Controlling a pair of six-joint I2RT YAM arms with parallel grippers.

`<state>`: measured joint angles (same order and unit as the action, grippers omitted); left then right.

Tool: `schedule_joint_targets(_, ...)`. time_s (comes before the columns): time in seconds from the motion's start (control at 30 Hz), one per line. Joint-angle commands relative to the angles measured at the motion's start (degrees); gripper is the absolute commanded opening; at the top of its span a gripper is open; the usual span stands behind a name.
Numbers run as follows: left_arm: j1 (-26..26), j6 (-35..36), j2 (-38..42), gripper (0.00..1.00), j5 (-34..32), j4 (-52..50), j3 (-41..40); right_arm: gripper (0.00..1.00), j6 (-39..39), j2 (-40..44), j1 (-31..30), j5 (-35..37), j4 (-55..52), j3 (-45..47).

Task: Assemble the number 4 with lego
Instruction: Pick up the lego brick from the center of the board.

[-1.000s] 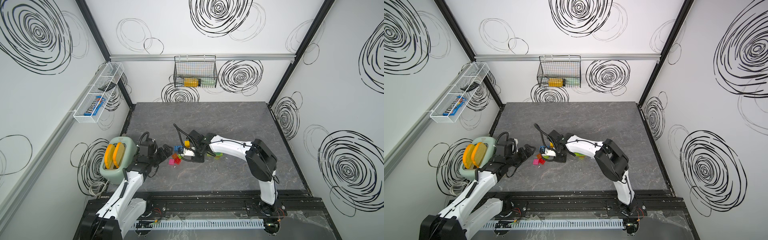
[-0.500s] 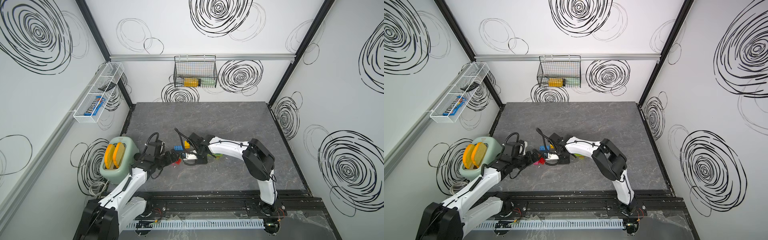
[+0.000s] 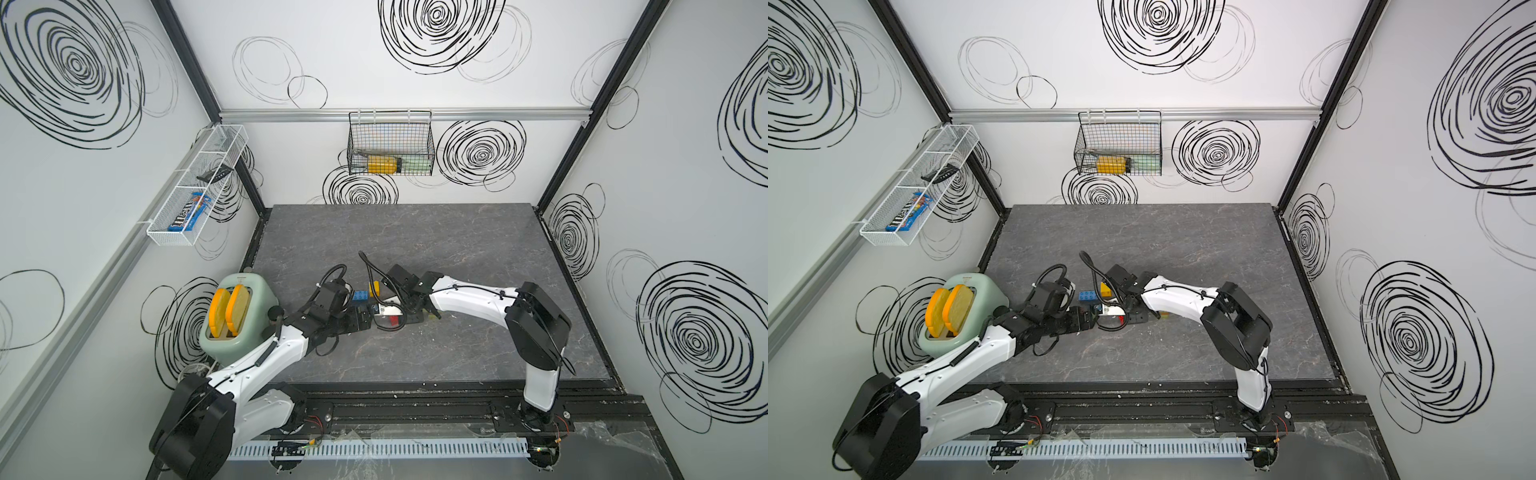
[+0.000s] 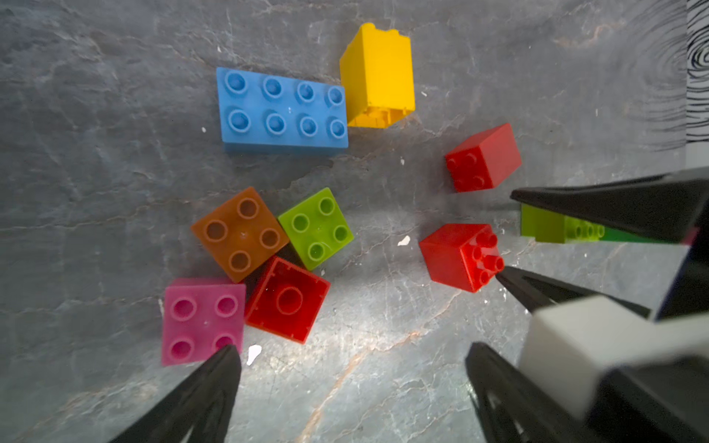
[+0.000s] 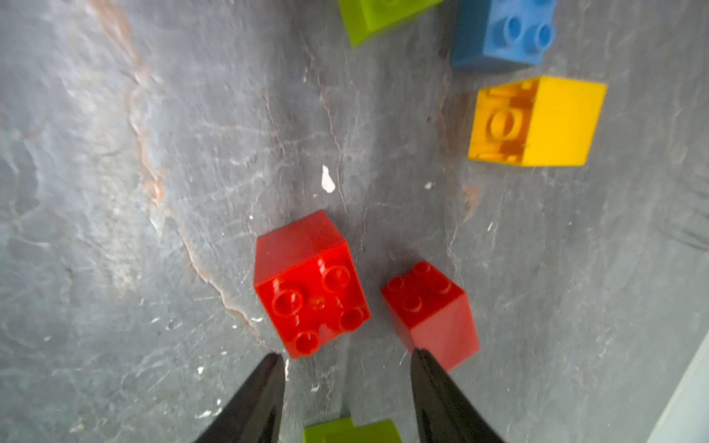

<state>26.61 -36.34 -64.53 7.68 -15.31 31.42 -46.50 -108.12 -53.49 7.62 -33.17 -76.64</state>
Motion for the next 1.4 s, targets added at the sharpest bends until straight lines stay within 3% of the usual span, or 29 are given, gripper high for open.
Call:
schedule_joint_targets(0.0,2.18,1.92,-0.52,0.96,-1.75,4.37,1.48,0.66,-0.67,3.65,-1.76,-5.80,2.70,0.10)
schedule_joint_targets(0.17,2.36,1.68,0.65,0.96,0.11,9.57,-0.46,0.77,2.35,9.56,-1.63,-8.50,4.35,3.31)
schedule_joint_targets(0.2,2.39,1.92,0.77,0.96,0.45,10.14,-0.64,0.81,3.05,11.09,-1.48,-8.90,4.81,4.06)
schedule_joint_targets(0.23,2.40,1.97,0.86,0.96,0.50,10.53,-0.72,0.94,3.93,12.90,-1.31,-9.50,5.26,5.03)
schedule_joint_targets(0.27,2.39,2.25,0.81,0.96,1.08,11.21,-0.83,0.98,4.85,14.92,-1.15,-10.11,5.85,6.03)
schedule_joint_targets(0.53,4.43,5.53,1.07,0.96,7.47,23.98,-3.85,0.97,14.96,34.61,3.08,-12.19,18.53,19.73)
schedule_joint_targets(0.7,14.58,18.48,0.86,0.96,-0.88,38.04,-8.39,0.97,30.43,47.02,7.61,-5.77,38.17,31.51)
schedule_joint_targets(0.77,18.11,22.96,0.48,0.96,-4.40,45.55,-11.37,0.97,40.20,50.49,9.21,-3.04,40.26,32.78)
schedule_joint_targets(0.83,19.43,25.96,-0.34,0.97,-6.01,50.60,-13.01,0.97,46.54,53.14,11.23,-4.69,40.76,33.62)
schedule_joint_targets(0.97,17.09,27.80,-4.90,1.00,-4.10,53.86,-14.10,0.97,51.38,57.53,12.01,-3.04,46.03,38.84)
schedule_joint_targets(1.1,15.02,26.98,-9.77,0.94,-0.16,61.79,-16.00,0.98,56.11,57.50,13.07,2.21,45.11,39.01)
schedule_joint_targets(1.2,12.58,25.80,-13.18,0.87,1.47,69.05,-17.81,0.97,58.44,56.88,14.29,1.00,44.17,38.12)
schedule_joint_targets(1.37,12.07,32.63,-16.97,0.83,1.83,72.09,-18.74,0.97,60.51,56.31,14.82,1.94,44.92,38.51)
